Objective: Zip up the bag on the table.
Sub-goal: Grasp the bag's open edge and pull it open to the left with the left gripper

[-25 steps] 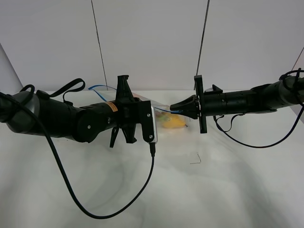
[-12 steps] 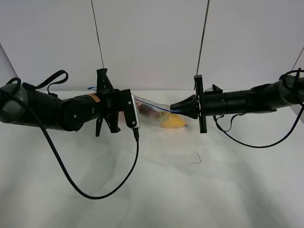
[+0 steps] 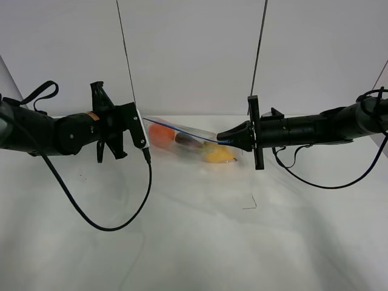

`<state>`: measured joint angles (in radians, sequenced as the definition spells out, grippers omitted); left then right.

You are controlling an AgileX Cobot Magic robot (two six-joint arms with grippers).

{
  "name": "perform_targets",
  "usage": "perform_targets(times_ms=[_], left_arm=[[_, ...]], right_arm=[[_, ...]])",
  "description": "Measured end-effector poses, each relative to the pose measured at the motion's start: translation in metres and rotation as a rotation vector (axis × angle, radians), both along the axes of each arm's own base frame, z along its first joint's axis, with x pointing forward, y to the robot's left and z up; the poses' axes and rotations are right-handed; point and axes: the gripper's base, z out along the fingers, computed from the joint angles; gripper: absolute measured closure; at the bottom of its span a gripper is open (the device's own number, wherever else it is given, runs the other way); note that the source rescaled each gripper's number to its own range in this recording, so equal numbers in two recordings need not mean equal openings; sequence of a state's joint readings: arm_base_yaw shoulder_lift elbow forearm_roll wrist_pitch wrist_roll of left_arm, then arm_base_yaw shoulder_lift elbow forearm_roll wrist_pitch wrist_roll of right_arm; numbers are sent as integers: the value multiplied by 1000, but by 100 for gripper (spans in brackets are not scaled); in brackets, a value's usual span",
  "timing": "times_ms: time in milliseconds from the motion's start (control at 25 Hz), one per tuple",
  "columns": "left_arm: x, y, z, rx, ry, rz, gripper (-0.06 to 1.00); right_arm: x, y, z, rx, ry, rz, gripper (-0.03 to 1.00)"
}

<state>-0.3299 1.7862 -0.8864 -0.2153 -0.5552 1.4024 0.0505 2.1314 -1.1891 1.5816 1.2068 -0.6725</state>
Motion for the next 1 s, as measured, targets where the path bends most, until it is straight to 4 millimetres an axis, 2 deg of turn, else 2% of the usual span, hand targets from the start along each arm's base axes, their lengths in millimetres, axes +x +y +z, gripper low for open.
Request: perform_targets(times_ms=[240,1000], left_arm=[[5,19,0,-1,0,54,94],[9,39,-2,0,23,107,94]], right_arm=[[0,0,0,0,0,0,97],[0,0,0,0,0,1,97]])
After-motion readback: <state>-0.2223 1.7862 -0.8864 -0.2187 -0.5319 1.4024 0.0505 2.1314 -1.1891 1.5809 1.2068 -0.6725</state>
